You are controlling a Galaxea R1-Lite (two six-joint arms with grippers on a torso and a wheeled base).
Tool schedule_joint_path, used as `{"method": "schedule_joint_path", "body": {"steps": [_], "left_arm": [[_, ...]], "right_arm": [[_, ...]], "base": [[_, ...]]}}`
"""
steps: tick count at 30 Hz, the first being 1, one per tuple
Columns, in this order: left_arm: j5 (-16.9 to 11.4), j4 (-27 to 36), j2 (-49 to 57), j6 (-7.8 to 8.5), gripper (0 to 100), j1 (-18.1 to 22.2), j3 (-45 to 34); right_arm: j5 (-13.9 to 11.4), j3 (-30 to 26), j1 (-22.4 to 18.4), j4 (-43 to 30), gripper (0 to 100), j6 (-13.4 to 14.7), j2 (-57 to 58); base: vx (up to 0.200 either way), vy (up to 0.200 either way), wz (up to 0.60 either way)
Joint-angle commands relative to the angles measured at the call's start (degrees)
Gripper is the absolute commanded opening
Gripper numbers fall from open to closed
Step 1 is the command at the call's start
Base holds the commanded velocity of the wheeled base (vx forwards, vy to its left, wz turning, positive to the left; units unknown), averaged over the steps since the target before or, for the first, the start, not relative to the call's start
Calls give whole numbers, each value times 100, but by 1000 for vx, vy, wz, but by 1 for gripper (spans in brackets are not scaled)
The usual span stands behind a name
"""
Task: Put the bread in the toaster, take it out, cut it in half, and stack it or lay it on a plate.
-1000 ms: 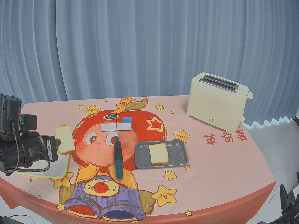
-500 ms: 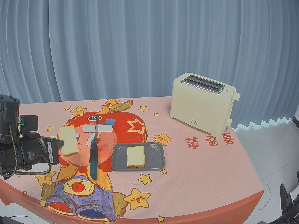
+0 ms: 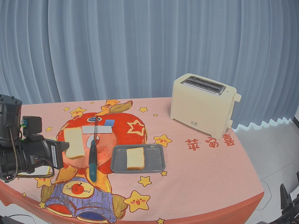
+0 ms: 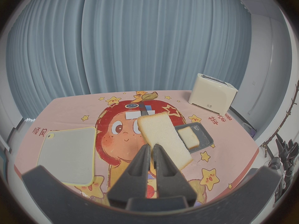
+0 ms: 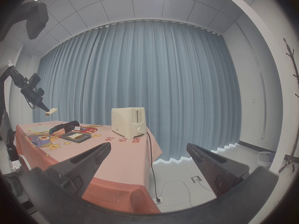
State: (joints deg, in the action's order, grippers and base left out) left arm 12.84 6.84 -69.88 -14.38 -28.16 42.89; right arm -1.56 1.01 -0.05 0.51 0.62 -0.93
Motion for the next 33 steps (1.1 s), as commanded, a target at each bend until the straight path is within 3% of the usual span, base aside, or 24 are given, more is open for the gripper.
{"method": "schedule_joint_path", "body": {"steps": [1,10,16,23,27,33], "left_arm": [[8,-16,-26,-3,0,-23,27],[-53,-719,-237,-223,0,-269,203],[-80,-763,-316,-223,0,-287,378],[-343,-737,-553,-214,0,-357,695],[-343,-701,-817,-91,0,-401,1020],[-343,-306,-1177,-56,0,-480,1618]], "right_arm": [[-2,-101,5,2,100,-1,93],[-2,-101,5,2,100,-1,93],[-2,-101,5,2,100,-1,93],[-2,-101,5,2,100,-1,93],[-2,-101,-4,2,100,-1,93],[-2,-101,-4,2,100,-1,93]], "base": [[0,0,0],[0,0,0],[0,0,0],[0,0,0],[0,0,0],[0,0,0]]}}
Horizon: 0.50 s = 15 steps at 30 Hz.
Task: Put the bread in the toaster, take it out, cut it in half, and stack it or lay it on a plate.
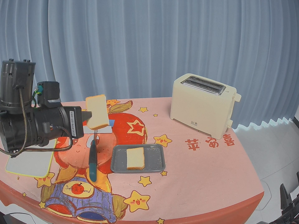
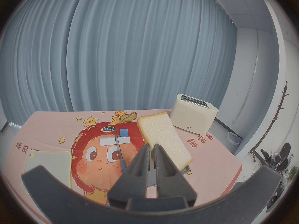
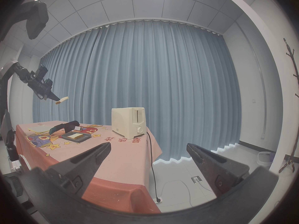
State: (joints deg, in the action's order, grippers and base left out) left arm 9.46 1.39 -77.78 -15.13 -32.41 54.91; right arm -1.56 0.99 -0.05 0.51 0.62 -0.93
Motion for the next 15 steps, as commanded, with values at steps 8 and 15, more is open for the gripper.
{"method": "schedule_joint_path", "body": {"steps": [8,15], "left_arm": [[-23,397,-572,80,0,-265,679],[-208,388,-757,107,0,-230,565]], "right_arm": [[-2,-99,-4,2,100,-1,93],[-2,-99,-4,2,100,8,93]], "base": [[0,0,0],[0,0,0]]}}
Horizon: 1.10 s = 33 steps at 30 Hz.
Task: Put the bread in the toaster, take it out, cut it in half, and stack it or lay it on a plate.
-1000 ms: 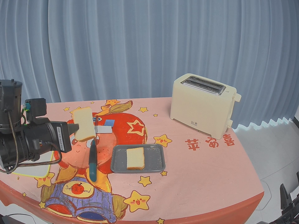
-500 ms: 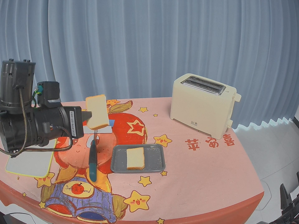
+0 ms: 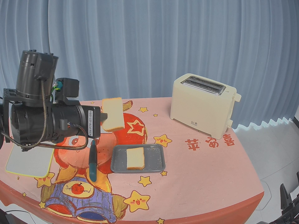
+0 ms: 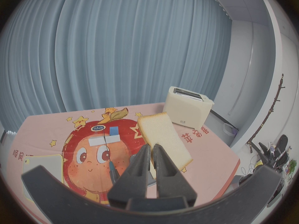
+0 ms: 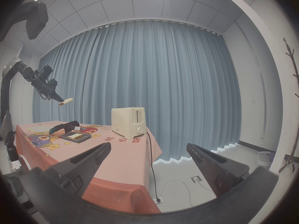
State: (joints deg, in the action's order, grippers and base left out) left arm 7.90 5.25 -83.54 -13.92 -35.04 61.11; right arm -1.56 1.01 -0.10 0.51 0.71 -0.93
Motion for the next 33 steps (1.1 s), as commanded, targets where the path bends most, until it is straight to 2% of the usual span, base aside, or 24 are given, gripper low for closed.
{"method": "schedule_joint_path", "body": {"steps": [1,21,33], "left_arm": [[-60,2,-198,-23,0,41,-82],[-69,-24,-233,-14,0,14,-231],[-60,-42,-804,-23,0,32,-222]], "right_arm": [[-2,-101,1,2,100,0,93],[-2,-101,1,2,100,0,93],[-2,-101,1,2,100,0,93]], "base": [[0,0,0],[0,0,0],[0,0,0]]}}
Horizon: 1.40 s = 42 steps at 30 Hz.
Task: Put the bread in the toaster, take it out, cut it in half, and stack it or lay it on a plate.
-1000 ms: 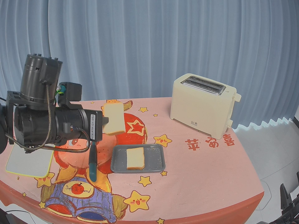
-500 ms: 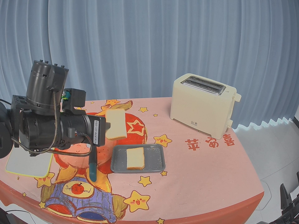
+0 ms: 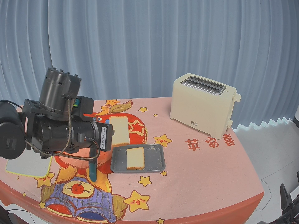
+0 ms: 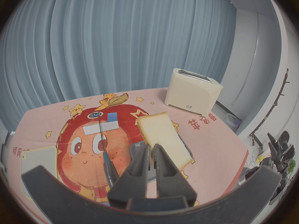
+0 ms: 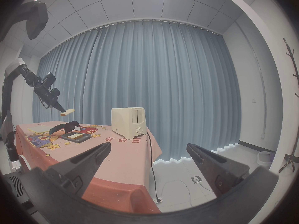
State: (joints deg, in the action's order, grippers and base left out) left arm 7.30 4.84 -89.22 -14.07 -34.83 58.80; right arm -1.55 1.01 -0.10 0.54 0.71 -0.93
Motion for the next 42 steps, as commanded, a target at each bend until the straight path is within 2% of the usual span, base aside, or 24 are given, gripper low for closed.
{"method": "schedule_joint_path", "body": {"steps": [1,15,42], "left_arm": [[-10,-1,-245,-8,0,2,9],[-177,-1,-491,-17,0,2,18],[-159,-18,-640,-26,0,20,79]], "right_arm": [[-3,-101,1,-1,100,0,93],[-3,-101,1,8,100,0,93],[-3,-101,1,-1,100,0,93]], "base": [[0,0,0],[0,0,0],[0,0,0]]}}
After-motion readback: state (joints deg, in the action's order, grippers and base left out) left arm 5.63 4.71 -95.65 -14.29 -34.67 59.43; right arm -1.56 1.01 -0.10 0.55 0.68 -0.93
